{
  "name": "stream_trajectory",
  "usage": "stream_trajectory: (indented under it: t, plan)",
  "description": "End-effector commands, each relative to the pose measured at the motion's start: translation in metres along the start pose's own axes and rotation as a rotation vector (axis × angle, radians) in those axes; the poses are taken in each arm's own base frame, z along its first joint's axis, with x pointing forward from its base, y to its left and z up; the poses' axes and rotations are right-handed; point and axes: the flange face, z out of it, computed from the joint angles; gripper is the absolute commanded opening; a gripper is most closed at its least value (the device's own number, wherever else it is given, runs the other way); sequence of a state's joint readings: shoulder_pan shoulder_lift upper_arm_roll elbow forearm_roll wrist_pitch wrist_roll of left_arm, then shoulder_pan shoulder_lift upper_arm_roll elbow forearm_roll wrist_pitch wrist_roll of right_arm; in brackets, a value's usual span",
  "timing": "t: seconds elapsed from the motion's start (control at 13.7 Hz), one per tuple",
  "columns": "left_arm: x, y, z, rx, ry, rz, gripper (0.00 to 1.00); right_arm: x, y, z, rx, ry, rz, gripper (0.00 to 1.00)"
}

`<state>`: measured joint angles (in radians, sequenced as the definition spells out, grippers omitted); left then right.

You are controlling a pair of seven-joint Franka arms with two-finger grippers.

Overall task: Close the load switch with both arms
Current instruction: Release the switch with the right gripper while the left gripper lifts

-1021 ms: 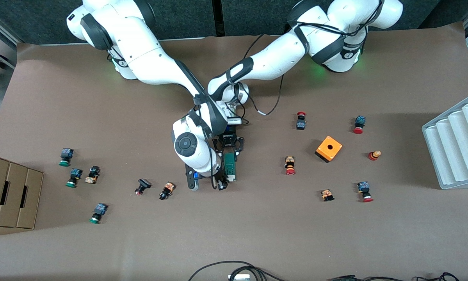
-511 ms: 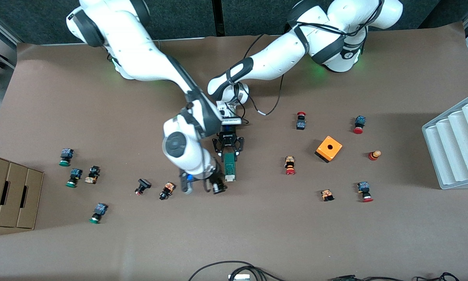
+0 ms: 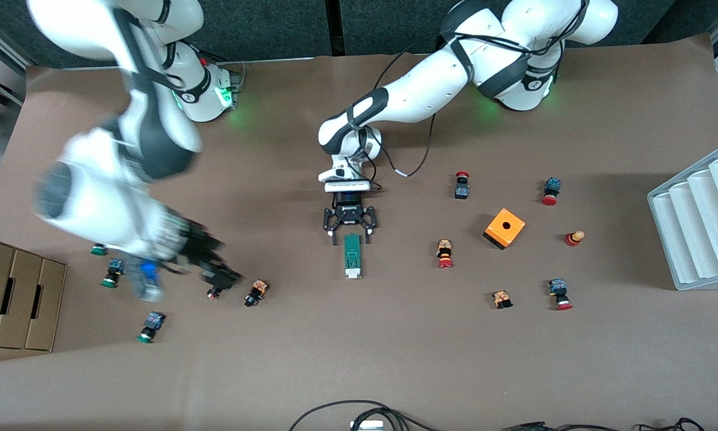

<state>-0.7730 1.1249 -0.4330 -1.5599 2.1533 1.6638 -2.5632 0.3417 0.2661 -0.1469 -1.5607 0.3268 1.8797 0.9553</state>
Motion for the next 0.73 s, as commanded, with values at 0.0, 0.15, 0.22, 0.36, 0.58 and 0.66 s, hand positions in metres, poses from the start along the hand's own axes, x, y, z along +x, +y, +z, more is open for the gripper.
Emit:
stream_trajectory:
  t: [0.0, 0.15, 0.22, 0.36, 0.58, 0.66]
  plan:
    - [-0.005, -0.003, -0.004, -0.011, -0.004, 0.054, 1.0, 0.024, 0.083, -0.062, -0.019, -0.011, -0.236, 0.99]
    - [0.015, 0.0, -0.006, 0.04, -0.037, 0.065, 1.0, 0.058, 0.135, -0.1, -0.024, 0.007, -0.407, 0.99]
    - [0.025, 0.003, -0.009, 0.039, -0.05, 0.08, 1.0, 0.075, 0.162, -0.116, -0.05, 0.028, -0.504, 0.99]
    - [0.035, 0.006, -0.01, 0.041, -0.054, 0.08, 1.0, 0.092, 0.187, -0.136, -0.134, 0.084, -0.653, 0.99]
    - [0.054, 0.012, -0.02, 0.037, -0.075, 0.061, 1.0, 0.108, 0.201, -0.152, -0.169, 0.119, -0.726, 0.99]
    - [0.063, 0.016, -0.026, 0.029, -0.081, 0.053, 1.0, 0.109, 0.2, -0.153, -0.173, 0.124, -0.727, 0.99]
